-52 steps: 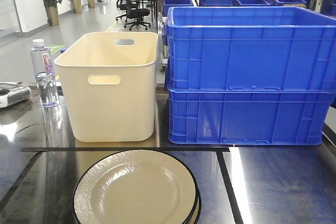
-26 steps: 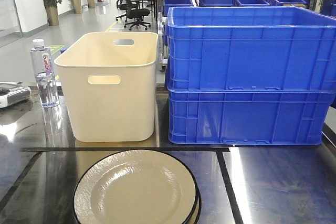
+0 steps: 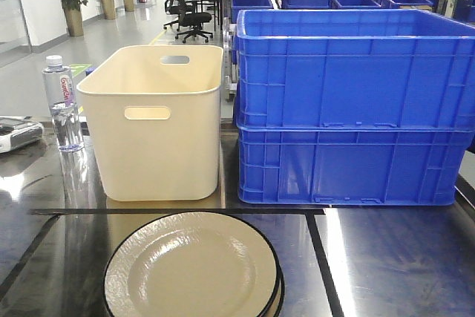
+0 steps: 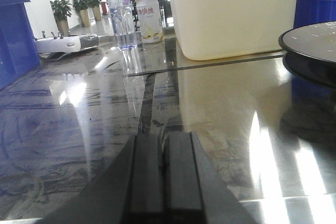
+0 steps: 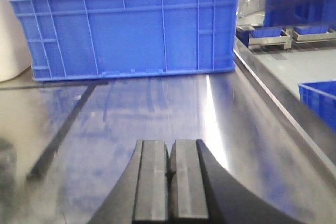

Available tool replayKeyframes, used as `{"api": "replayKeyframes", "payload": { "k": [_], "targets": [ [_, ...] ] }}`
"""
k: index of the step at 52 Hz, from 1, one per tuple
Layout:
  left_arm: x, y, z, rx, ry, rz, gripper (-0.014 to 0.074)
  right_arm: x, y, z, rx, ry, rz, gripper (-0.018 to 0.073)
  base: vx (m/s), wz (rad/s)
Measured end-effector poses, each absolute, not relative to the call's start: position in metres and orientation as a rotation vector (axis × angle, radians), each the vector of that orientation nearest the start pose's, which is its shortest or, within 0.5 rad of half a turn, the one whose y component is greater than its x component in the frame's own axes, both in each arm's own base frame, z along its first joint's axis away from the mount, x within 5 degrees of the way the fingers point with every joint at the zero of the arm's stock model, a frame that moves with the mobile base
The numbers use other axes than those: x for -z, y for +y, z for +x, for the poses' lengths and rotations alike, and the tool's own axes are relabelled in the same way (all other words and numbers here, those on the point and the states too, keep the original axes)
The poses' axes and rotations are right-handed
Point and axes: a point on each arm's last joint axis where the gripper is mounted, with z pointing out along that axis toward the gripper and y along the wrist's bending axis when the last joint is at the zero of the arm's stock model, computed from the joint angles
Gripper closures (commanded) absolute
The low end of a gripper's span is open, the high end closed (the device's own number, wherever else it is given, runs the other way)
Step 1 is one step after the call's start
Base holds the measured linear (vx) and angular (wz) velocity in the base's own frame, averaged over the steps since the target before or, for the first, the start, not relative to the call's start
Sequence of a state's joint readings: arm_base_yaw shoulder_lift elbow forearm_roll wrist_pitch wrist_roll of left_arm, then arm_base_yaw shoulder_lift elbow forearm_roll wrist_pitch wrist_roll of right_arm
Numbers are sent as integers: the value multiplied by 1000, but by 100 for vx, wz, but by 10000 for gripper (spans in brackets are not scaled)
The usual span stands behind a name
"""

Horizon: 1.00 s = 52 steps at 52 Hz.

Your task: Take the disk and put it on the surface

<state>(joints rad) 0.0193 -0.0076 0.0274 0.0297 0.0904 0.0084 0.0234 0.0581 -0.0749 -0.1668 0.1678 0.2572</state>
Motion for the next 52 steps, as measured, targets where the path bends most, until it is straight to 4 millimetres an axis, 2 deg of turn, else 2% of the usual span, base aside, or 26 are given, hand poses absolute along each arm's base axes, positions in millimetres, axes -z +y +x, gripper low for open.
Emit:
{"api": "replayKeyframes", "payload": {
  "k": [4,8,52],
  "targets": [
    [-196,1,57,-47,1594,13,596,-199,-1,56,-62,1645,75,568,0,0],
    [-196,1,57,-47,1594,13,596,-190,-1,57,-59,1665,72,568,0,0],
    [-196,1,57,-47,1594,13,596,-188,-1,56,-55,1675,71,568,0,0]
  ]
}}
